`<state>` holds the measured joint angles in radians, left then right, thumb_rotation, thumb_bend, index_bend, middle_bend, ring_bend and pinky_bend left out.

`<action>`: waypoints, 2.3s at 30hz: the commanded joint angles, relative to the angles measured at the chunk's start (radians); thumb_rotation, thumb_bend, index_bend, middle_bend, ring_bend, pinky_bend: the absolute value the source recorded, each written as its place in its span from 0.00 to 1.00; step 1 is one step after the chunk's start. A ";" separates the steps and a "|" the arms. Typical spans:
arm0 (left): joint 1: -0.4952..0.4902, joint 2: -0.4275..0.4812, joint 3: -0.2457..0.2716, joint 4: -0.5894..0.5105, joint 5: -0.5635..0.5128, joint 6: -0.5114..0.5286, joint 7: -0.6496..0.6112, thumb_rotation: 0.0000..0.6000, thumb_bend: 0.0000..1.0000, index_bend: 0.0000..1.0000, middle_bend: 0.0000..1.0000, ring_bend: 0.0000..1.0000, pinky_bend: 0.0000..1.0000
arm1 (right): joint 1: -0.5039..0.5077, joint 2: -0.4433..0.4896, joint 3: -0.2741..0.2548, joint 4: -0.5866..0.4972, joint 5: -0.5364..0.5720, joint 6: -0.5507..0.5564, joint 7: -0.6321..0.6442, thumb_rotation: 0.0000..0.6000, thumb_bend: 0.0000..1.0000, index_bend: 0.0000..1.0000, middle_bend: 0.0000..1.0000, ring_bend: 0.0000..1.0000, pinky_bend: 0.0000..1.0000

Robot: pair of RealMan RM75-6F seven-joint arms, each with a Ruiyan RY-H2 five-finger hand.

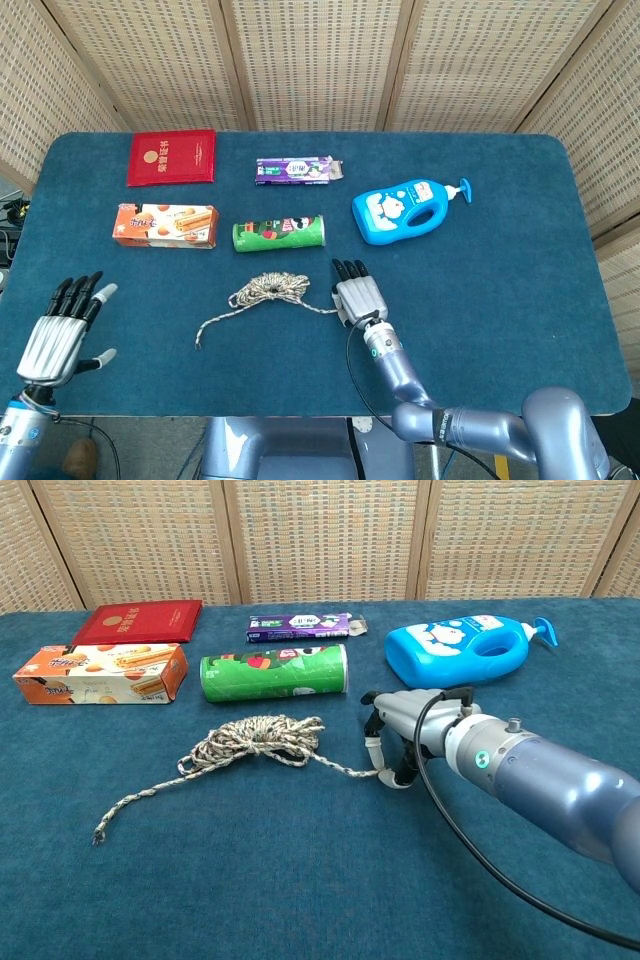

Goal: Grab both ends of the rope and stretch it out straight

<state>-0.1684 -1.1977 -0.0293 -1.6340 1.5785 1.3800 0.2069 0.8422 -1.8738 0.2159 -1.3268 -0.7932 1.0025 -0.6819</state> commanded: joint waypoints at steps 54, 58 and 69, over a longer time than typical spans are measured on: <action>-0.357 -0.370 0.124 0.535 0.183 -0.269 -0.066 1.00 0.26 0.52 0.00 0.00 0.00 | 0.010 -0.026 0.010 0.026 0.031 -0.007 -0.010 1.00 0.43 0.68 0.00 0.00 0.00; -0.365 -0.370 0.126 0.520 0.176 -0.282 -0.055 1.00 0.27 0.53 0.00 0.00 0.00 | 0.009 -0.028 0.011 0.030 0.029 -0.010 -0.001 1.00 0.43 0.68 0.00 0.00 0.00; -0.380 -0.359 0.130 0.482 0.157 -0.301 -0.028 1.00 0.31 0.56 0.00 0.00 0.00 | 0.008 -0.028 0.011 0.036 0.026 -0.013 0.004 1.00 0.43 0.68 0.00 0.00 0.00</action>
<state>-0.5470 -1.5587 0.1000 -1.1496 1.7378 1.0817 0.1774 0.8501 -1.9014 0.2270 -1.2904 -0.7674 0.9892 -0.6775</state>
